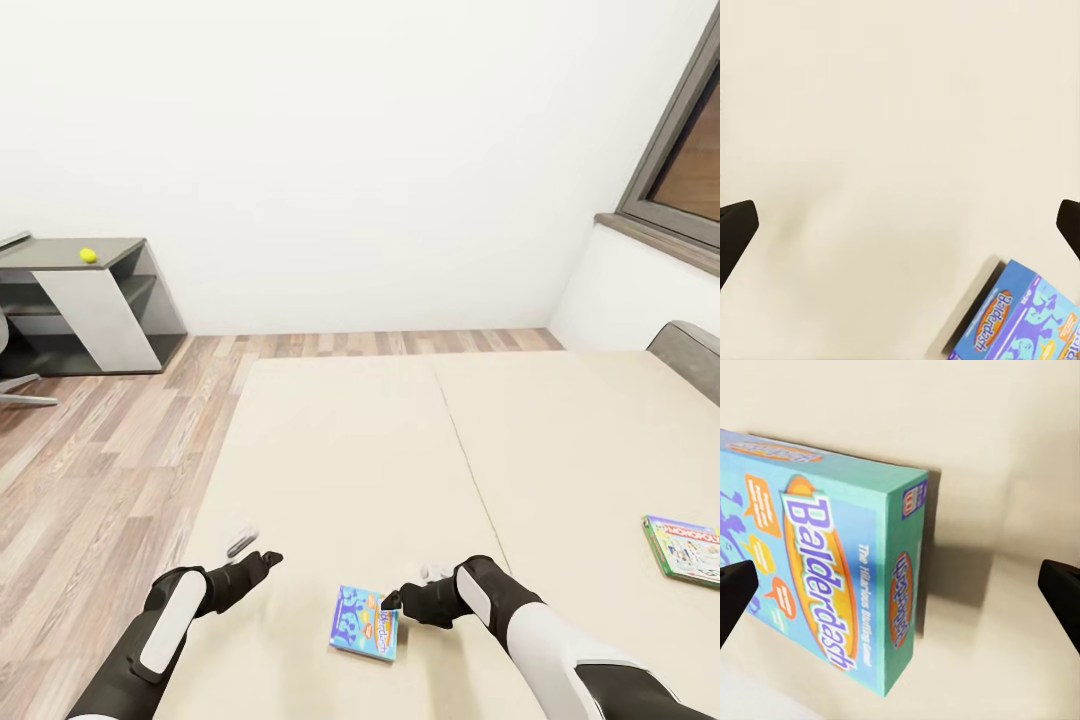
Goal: Put all the toys in the child's room - the three board games (two on the bed and one on the table), the two jigsaw puzzles on the table, and the tennis ball on the table - inside the toy box on the table in the child's room.
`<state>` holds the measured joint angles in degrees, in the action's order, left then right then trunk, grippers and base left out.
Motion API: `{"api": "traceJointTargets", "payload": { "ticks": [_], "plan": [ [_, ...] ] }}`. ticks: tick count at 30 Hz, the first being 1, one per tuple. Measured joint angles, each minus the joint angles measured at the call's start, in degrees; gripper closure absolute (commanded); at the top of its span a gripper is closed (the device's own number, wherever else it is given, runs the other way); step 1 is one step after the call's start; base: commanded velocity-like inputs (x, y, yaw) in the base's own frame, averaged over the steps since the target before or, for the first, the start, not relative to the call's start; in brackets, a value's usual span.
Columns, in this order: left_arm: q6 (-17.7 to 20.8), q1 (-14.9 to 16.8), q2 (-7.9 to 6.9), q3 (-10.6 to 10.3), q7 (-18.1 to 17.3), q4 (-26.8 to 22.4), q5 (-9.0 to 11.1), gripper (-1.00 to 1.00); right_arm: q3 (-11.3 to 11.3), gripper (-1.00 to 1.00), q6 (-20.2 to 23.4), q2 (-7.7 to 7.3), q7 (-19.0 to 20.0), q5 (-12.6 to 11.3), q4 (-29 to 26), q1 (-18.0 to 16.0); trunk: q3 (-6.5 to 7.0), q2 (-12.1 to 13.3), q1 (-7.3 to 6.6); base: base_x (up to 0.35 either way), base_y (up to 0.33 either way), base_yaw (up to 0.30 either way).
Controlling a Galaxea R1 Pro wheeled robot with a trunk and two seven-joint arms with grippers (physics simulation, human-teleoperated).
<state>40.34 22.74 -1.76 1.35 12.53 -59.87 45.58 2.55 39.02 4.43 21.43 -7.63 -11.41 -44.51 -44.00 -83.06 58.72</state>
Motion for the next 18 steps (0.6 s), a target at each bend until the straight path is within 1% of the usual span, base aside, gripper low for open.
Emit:
{"api": "traceJointTargets", "payload": {
  "ticks": [8,18],
  "plan": [
    [-1.1,-0.1,0.00,0.0,0.0,0.0,0.0,-1.00,0.0,-1.00,0.0,-0.02,0.0,-0.1,0.0,0.0,-0.02,0.0,0.00,0.000,0.000,0.000],
    [-1.5,-0.1,-0.02,-0.1,0.0,0.0,0.1,-1.00,0.1,-1.00,0.0,-0.05,0.0,-0.2,0.0,0.0,-0.02,0.0,0.00,0.000,0.000,0.000]
  ]
}}
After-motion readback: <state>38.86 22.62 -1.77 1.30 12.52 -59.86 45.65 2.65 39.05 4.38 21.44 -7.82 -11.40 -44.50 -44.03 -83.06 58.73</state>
